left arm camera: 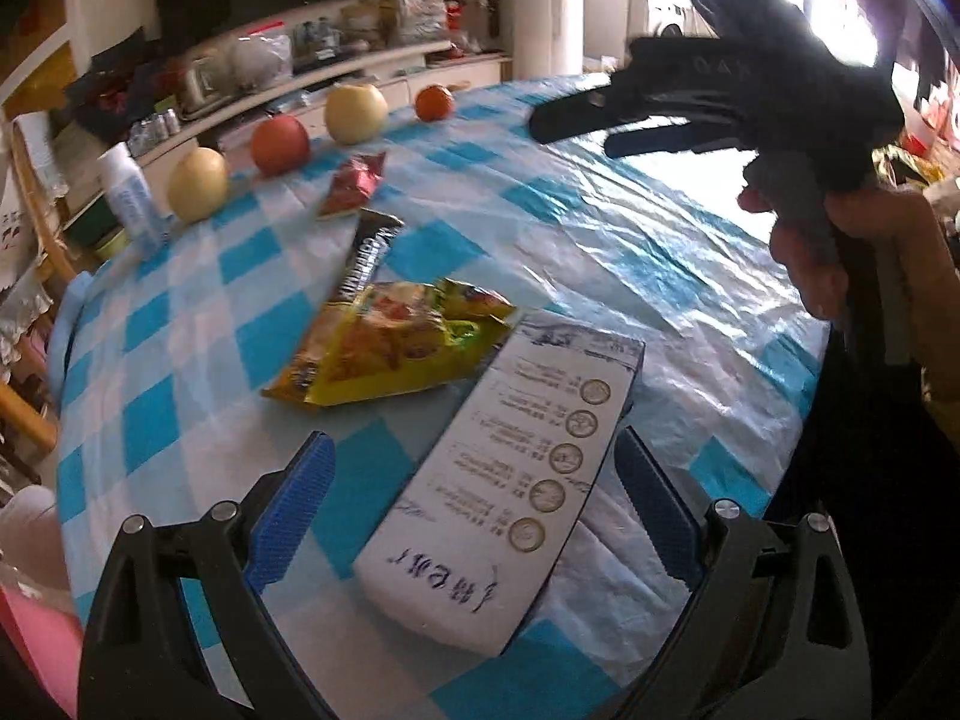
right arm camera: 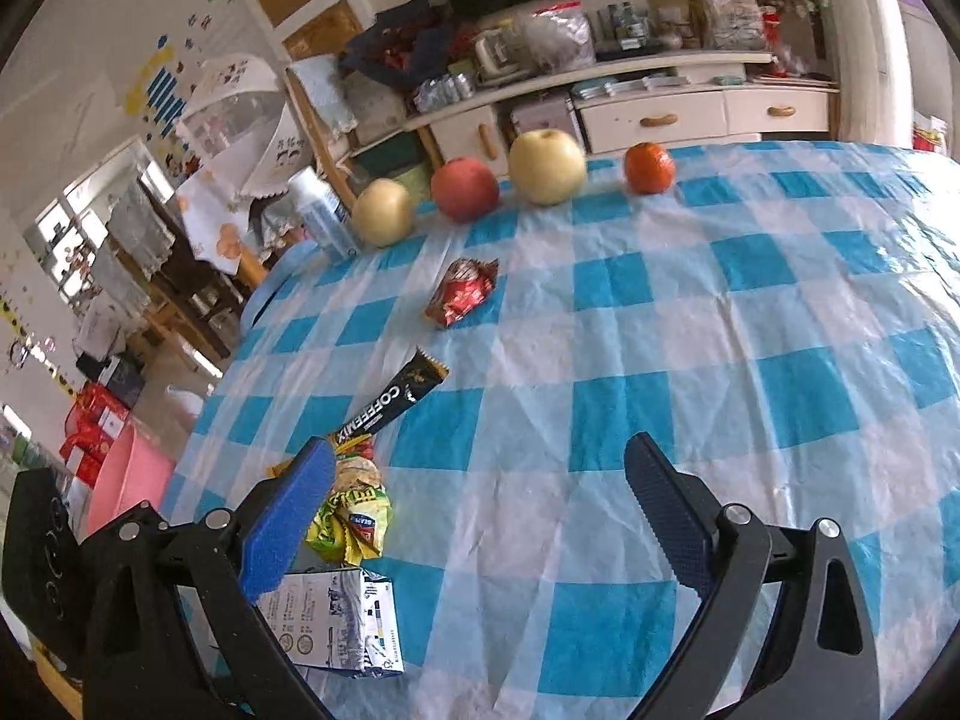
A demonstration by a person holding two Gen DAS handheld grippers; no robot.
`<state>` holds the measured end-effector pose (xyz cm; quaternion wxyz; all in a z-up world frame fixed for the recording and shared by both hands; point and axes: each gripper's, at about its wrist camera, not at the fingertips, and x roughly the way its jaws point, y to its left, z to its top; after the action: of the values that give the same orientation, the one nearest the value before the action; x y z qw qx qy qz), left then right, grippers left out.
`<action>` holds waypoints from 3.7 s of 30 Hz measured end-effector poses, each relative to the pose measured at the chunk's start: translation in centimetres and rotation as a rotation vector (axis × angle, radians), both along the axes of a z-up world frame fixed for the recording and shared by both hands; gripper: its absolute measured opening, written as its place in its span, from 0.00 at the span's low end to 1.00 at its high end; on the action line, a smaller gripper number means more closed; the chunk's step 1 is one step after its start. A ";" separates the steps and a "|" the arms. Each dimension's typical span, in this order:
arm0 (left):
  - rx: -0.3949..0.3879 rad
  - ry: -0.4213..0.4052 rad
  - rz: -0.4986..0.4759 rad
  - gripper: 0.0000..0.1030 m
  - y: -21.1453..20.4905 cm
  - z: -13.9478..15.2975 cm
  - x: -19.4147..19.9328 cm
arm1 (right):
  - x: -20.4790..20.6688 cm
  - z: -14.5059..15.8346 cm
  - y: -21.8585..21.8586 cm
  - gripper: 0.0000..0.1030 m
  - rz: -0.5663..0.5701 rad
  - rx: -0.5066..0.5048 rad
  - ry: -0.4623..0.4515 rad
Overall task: Collect trash
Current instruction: 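Grasp the white printed receipt with the left tool, then grasp the red candy packet with the right tool while the left tool holds the milk box, then carry both items to the pink bucket and open both tools to drop them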
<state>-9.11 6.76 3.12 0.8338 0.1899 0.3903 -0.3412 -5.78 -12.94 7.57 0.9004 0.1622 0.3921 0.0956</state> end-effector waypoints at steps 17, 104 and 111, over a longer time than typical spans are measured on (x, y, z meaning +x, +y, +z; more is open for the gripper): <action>0.035 0.064 -0.042 0.92 -2.5 -2.0 1.3 | 4.9 -3.2 2.7 0.93 0.114 -0.010 0.095; -0.402 -0.005 0.493 0.62 11.9 2.4 6.7 | 9.4 0.1 9.2 0.33 0.217 -0.169 -0.138; -0.408 -0.011 0.534 0.62 13.0 2.6 6.6 | 7.0 0.6 11.0 0.32 0.241 -0.175 -0.145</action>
<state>-2.52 19.76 5.70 0.9166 -0.0883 0.3455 -0.1809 1.20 -1.95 8.19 0.9190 0.0277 0.3495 0.1800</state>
